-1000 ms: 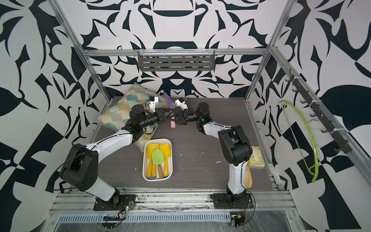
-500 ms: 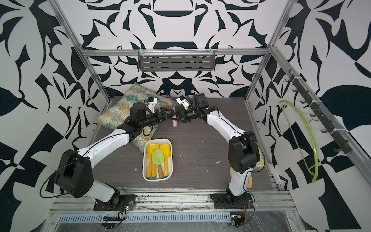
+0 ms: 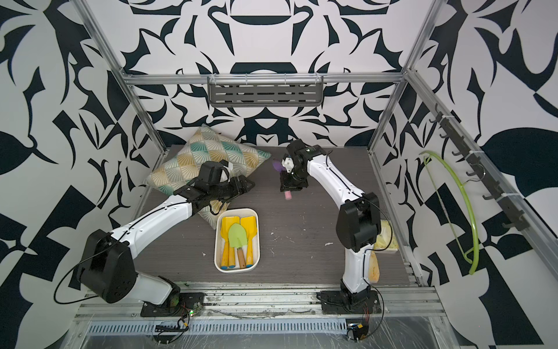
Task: Take the shovel out of the storage box
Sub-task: Place the shovel at the center of the board.
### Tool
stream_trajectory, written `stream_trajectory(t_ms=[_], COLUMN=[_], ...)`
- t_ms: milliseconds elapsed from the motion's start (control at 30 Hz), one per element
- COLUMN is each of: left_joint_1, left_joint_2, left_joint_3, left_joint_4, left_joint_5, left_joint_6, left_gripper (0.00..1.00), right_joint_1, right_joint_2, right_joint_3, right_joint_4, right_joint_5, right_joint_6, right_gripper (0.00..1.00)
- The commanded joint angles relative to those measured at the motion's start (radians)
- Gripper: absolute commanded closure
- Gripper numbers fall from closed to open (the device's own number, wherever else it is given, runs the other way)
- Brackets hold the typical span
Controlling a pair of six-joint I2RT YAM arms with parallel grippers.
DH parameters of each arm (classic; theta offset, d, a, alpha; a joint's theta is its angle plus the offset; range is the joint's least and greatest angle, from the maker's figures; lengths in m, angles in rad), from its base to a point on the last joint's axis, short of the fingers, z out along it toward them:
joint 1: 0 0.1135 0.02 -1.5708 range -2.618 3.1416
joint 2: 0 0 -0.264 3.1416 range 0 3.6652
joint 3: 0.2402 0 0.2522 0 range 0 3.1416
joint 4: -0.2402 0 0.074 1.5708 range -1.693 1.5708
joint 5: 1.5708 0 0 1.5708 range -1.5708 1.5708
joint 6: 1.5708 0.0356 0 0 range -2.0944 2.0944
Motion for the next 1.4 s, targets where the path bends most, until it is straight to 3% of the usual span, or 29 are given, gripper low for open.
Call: stream_trajectory(t_ms=[0,500,900,1000,1133,1367], left_joint_1=[-0.003,-0.009,-0.064,-0.088,-0.114,-0.126], left_joint_2=[-0.056,-0.116,-0.053,-0.046,-0.045,-0.068], left_joint_3=[-0.022,-0.117,-0.082,-0.085,-0.105,-0.166], left_joint_4=[-0.128,-0.198,-0.198,-0.198,-0.2,-0.201], left_joint_5=[-0.05,-0.036,-0.047,-0.058,-0.067,-0.072], left_joint_6=[0.053,0.05,0.038,0.024,0.006,-0.022], left_gripper=[0.21,0.21,0.21,0.21,0.21,0.21], right_joint_1=[0.025,0.029,0.006,0.006,0.004,0.002], right_joint_2=[0.078,0.509,0.573,0.576,0.579,0.542], right_joint_3=[0.13,0.597,0.601,0.594,0.579,0.506], right_joint_4=[-0.16,-0.305,-0.187,-0.151,-0.124,-0.06], right_joint_5=[0.156,0.171,0.151,0.145,0.123,0.076], right_joint_6=[-0.041,-0.076,-0.025,-0.001,0.011,0.048], right_gripper=[1.0,1.0,0.98,0.9,0.72,0.59])
